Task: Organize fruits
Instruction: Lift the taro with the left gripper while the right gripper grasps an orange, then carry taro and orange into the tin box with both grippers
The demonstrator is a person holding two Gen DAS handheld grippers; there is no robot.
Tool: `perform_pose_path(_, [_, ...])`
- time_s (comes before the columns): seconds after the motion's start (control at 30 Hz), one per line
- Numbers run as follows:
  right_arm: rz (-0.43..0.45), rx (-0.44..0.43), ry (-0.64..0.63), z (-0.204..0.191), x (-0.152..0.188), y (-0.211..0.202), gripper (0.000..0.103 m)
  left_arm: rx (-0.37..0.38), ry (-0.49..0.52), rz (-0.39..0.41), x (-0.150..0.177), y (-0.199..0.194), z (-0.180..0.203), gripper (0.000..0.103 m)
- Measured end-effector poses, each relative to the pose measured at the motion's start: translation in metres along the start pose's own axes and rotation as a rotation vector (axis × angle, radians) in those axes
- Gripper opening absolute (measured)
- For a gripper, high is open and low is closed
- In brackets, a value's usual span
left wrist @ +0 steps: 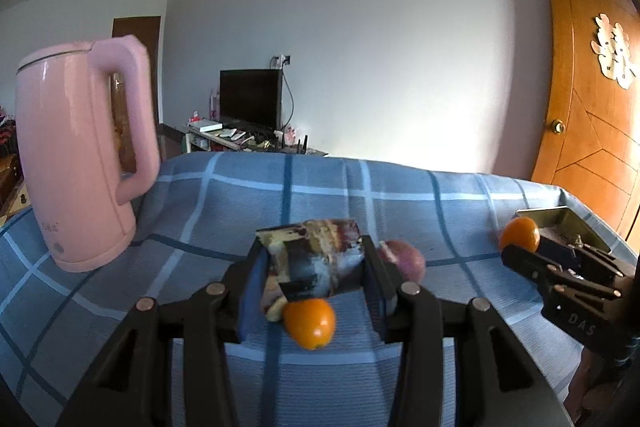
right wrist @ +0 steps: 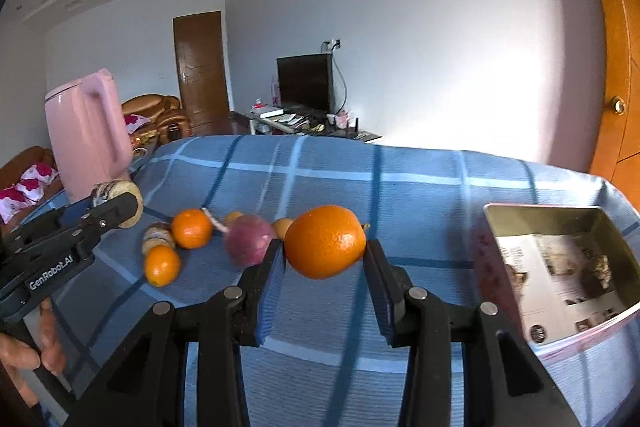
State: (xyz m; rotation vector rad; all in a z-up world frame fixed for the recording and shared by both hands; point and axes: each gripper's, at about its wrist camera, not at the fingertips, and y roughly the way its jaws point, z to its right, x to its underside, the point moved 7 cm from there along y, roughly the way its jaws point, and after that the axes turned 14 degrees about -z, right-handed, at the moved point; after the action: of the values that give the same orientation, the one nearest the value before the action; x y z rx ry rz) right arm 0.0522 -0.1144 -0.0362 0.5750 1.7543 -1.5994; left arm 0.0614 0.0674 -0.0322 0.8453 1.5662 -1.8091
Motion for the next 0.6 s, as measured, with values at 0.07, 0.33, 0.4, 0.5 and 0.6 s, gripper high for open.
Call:
perform_pose_path(0.07, [0.011,0.022,-0.005,0.007,0.001,-0.004,0.042,-0.008,0.015,-0.005,0.001,0.001,0.01,0.046])
perform_pose_path(0.33, [0.048,0.094,-0.015,0.037,0.003,-0.02,0.042,-0.006,0.062,-0.003,0.004,0.003,0.055,0.046])
perform_pose_path(0.4, [0.053,0.119,-0.012,0.047,0.003,-0.023,0.042,0.005,0.07,-0.007,0.004,0.005,0.069,0.046])
perform_pose_path(0.5, [0.057,0.148,0.006,0.065,0.004,-0.027,0.042,0.024,0.079,-0.014,0.004,0.009,0.087,0.046])
perform_pose_path(0.6, [0.058,0.172,0.029,0.084,0.005,-0.03,0.042,0.044,0.088,-0.017,0.004,0.012,0.106,0.046])
